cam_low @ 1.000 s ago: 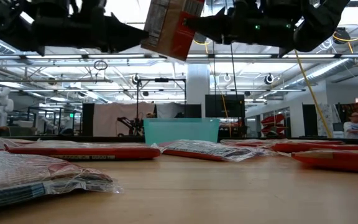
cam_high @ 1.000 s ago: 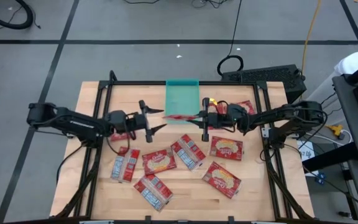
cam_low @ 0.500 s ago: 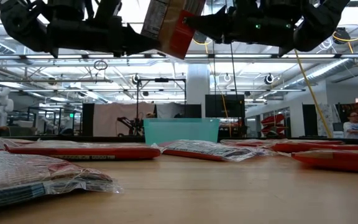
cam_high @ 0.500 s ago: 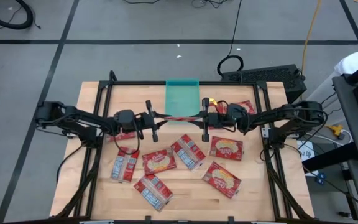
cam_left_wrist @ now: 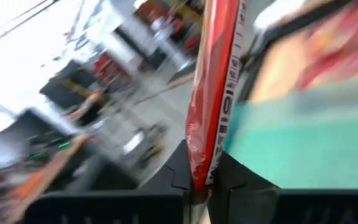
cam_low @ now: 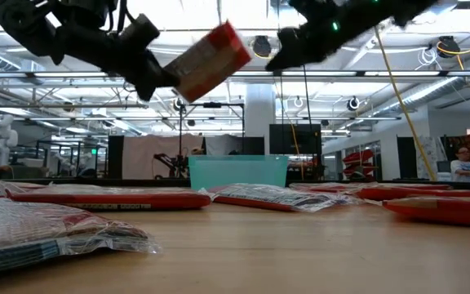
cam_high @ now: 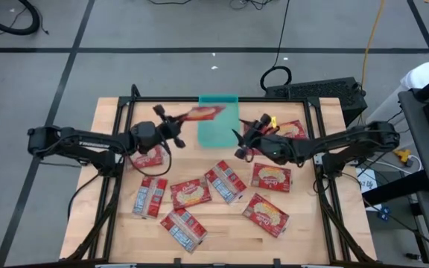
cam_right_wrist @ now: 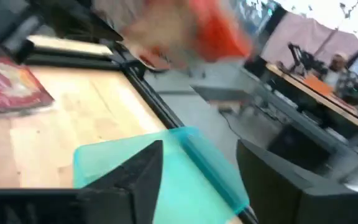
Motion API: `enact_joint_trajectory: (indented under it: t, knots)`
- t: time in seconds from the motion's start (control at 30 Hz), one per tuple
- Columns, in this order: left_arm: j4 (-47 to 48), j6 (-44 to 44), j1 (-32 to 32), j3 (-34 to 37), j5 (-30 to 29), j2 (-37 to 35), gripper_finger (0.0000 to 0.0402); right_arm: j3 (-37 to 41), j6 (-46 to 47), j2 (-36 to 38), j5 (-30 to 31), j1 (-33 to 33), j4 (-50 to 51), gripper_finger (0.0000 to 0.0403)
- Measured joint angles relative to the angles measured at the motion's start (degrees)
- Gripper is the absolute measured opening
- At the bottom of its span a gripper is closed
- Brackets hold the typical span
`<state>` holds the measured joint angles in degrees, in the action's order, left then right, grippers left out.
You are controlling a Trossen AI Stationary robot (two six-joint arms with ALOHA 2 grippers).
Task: Sort popcorn bags into baskets
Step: Put the red popcorn bag into the blue bin
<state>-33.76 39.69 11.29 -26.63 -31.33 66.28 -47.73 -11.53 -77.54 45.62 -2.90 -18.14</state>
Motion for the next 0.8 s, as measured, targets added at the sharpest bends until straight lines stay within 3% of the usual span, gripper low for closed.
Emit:
enact_joint_trajectory:
  t: [0.1,0.23,0.53,0.8]
  knots:
    - [-0.45,5.12,1.89,0.00,-0.56,0.81,0.0025,-9.65,-0.69,-2.62,1.21,-1.11,12.54,0.0222]
    - [-0.77,6.78,3.09,-0.02,-2.38,2.03,0.0027,-20.76,-11.31,-9.27,5.62,-1.85,20.48,0.0228]
    - [-1.20,7.62,4.33,-0.02,-2.93,4.72,0.0017,-35.60,-29.50,-22.72,3.78,-0.89,19.66,0.0225]
    - [-0.91,7.62,4.87,-0.03,-2.57,5.11,0.0024,-38.25,-34.62,-29.26,2.41,2.77,19.71,0.0179]
